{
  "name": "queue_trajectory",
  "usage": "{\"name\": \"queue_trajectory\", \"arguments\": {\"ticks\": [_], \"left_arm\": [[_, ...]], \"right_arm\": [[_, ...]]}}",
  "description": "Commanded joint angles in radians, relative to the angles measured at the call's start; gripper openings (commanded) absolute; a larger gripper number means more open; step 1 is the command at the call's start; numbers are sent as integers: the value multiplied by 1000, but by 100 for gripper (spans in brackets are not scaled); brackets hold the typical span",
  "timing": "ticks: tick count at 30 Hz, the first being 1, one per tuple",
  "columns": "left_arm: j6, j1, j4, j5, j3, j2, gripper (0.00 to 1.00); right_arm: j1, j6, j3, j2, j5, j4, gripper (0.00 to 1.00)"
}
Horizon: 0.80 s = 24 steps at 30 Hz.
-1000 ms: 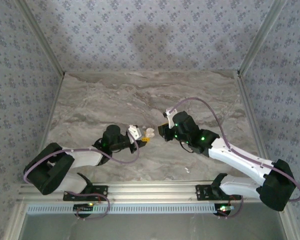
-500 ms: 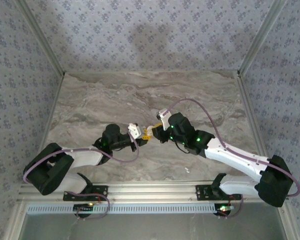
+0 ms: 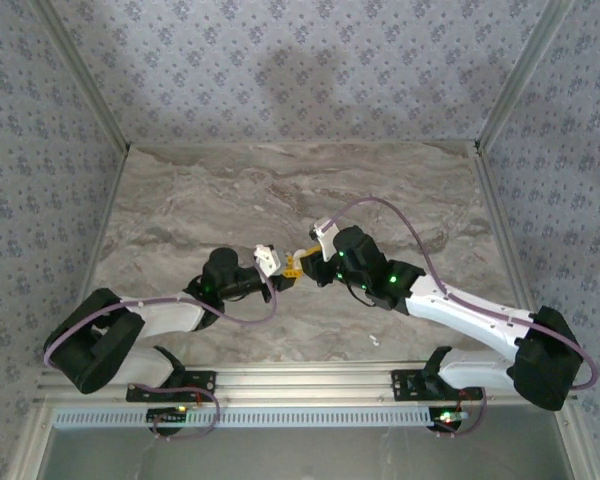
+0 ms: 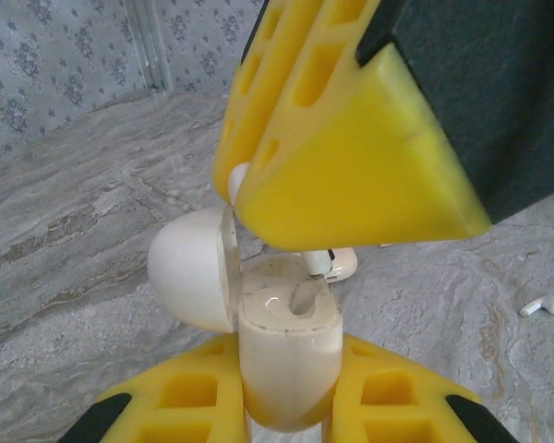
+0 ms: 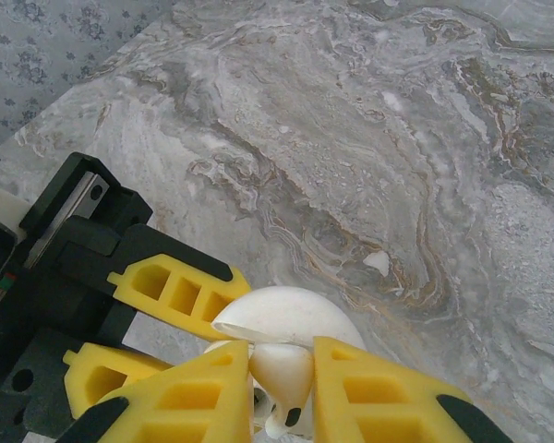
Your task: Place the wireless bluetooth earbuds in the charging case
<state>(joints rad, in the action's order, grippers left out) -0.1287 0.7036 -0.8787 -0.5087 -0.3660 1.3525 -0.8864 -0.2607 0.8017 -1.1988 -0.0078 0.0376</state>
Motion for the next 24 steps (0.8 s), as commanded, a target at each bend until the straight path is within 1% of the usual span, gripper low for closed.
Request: {"name": "queue_trajectory", "arguments": {"ticks": [1,13,24], "left_arm": [[21,10,-57,-10,-33,-26,12],[70,10,-88,6,-36,-28,12],[120,9,-137,38,-39,-41,12]], "right_arm": [[-9,10,2,-6,-14,-25,22],[-11,-8,-24,12,0,-88,22],[-18,-3,-41,31,1,-75,22]]}}
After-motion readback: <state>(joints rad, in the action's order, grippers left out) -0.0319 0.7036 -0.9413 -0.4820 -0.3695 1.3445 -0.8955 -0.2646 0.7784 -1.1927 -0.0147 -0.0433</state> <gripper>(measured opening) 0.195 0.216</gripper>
